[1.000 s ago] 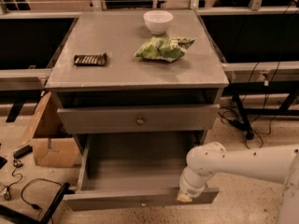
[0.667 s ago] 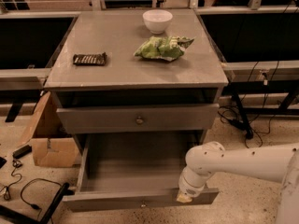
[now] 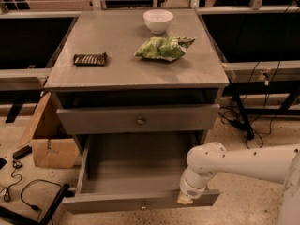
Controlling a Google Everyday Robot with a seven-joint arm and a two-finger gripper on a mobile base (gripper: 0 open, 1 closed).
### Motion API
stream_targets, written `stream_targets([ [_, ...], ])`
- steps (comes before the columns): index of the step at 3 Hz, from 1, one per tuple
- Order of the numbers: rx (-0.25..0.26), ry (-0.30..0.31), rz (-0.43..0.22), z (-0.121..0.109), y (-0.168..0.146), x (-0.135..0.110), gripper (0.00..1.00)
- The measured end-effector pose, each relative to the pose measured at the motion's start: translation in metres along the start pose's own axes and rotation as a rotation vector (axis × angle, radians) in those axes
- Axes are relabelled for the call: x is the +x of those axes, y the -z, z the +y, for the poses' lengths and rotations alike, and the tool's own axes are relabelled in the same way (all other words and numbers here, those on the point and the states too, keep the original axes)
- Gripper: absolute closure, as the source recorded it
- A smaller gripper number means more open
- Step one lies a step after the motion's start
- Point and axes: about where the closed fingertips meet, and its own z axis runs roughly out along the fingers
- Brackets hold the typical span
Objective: Open middle drawer
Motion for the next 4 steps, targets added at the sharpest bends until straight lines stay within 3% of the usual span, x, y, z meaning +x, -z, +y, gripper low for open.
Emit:
stream_targets([
  [2, -0.023, 0.009, -0.001, 0.0045, 0.0045, -0.0012, 1.00],
  [4, -0.023, 0.009, -0.001, 0.0045, 0.0044, -0.0012, 0.58],
])
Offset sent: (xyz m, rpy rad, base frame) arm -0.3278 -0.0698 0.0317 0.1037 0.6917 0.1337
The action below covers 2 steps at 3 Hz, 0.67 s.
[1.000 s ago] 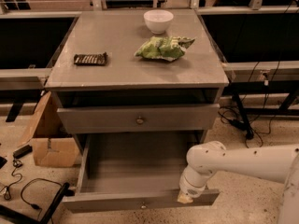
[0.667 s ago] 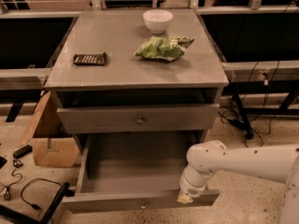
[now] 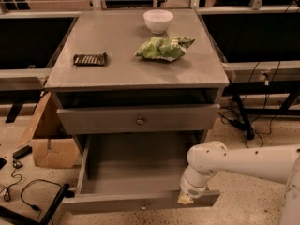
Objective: Open middle drawer
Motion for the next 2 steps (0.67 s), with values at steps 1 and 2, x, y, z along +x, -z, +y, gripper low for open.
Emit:
stream_targets([
  [1, 0.000, 0.000, 0.000, 0.0000, 0.0000, 0.0000, 0.35],
  [2, 0.000, 0.000, 0.000, 0.0000, 0.0000, 0.0000, 0.11],
])
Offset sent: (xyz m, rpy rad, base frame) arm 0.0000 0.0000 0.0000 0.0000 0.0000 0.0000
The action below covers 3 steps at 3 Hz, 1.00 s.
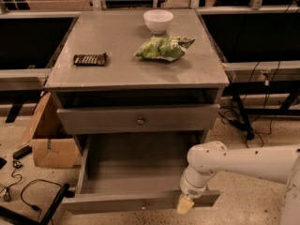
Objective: Open middle drawer
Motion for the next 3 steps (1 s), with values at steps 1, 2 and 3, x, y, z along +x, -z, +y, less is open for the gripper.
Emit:
stream_targets([
  [1, 0.000, 0.000, 0.000, 0.000, 0.000, 0.000, 0.00],
  [2, -0.006, -0.004, 0.002, 0.003, -0.003, 0.002, 0.00],
  [3, -0.029, -0.013, 0.023, 0.017, -0.016, 0.009, 0.19],
])
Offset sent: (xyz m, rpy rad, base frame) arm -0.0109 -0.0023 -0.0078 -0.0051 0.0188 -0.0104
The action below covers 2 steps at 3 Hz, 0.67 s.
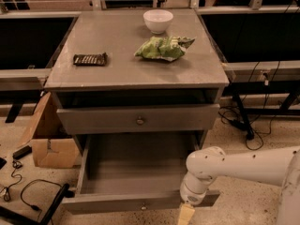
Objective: Open middle drawer
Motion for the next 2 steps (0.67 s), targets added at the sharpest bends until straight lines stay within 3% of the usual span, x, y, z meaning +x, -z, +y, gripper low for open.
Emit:
stream_targets([
  [1, -0.033, -0.013, 0.019, 0.0108, -0.0072, 0.0066, 0.42],
  [2, -0.033, -0.013, 0.019, 0.0036, -0.0014, 0.0030, 0.73],
])
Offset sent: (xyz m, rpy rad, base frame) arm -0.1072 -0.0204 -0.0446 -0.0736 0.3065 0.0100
